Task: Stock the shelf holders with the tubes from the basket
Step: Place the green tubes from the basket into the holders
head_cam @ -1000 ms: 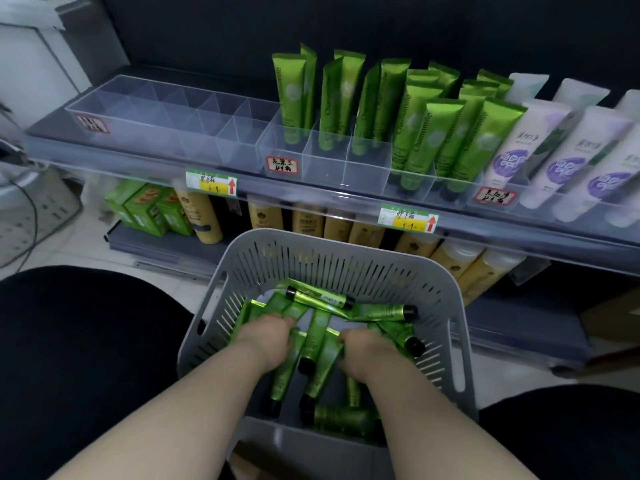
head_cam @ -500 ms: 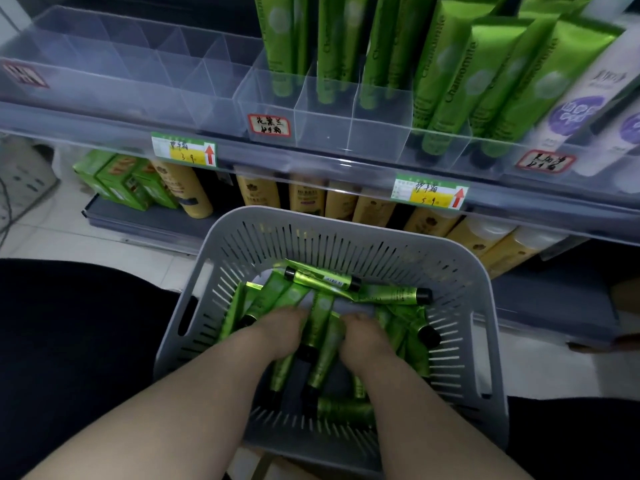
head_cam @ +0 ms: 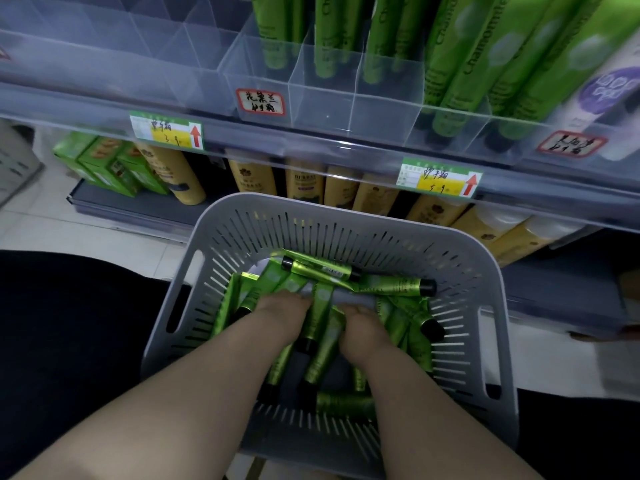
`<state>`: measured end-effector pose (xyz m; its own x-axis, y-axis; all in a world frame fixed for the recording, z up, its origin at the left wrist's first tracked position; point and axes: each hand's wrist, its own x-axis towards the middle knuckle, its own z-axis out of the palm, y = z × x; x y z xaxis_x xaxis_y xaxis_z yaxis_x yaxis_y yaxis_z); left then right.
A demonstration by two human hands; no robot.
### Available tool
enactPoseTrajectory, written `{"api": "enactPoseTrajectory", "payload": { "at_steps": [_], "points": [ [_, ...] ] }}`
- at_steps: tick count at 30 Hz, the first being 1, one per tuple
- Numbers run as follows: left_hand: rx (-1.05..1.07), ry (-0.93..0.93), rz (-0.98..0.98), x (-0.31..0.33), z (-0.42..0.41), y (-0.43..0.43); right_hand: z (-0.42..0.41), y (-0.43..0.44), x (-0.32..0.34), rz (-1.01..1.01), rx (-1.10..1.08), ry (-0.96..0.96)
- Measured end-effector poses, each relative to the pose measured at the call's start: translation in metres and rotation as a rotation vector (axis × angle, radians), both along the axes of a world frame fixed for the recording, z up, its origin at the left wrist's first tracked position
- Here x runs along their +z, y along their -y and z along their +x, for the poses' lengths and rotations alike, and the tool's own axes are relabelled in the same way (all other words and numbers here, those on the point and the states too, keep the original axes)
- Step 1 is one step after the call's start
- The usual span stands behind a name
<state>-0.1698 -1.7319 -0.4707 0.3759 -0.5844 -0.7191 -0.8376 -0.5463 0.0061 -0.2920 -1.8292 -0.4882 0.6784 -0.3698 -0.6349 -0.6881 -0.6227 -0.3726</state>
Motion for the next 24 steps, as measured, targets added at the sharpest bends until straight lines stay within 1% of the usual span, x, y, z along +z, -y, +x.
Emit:
{"api": "enactPoseTrajectory", "payload": {
  "at_steps": [5, 8, 10, 14, 17, 20, 22, 24],
  "points": [
    [0.117, -0.061, -0.089, 0.005, 0.006, -0.006, 0.004, 0.003, 0.005, -0.068, -0.050, 0.033],
    [0.184, -0.069, -0.112, 0.015, 0.012, -0.009, 0.008, 0.004, 0.013, -0.061, -0.025, 0.034],
    [0.159, -0.041, -0.124, 0.023, 0.013, -0.008, 0.010, 0.005, 0.019, -0.072, 0.005, 0.025],
    [0.025, 0.009, -0.099, 0.040, 0.013, -0.007, 0.011, -0.001, 0.028, -0.130, 0.100, 0.001],
    [0.034, 0.011, -0.139, 0.046, 0.014, -0.015, 0.014, -0.012, 0.032, -0.135, 0.150, -0.019],
    [0.126, -0.038, -0.168, 0.044, 0.013, -0.024, 0.012, -0.021, 0.031, -0.089, 0.195, -0.063],
    [0.230, -0.082, -0.233, 0.039, 0.013, -0.029, 0.008, -0.021, 0.030, -0.098, 0.222, -0.092],
    [0.299, -0.105, -0.253, 0.033, 0.014, -0.032, 0.004, -0.013, 0.028, -0.113, 0.219, -0.113]
  ]
}}
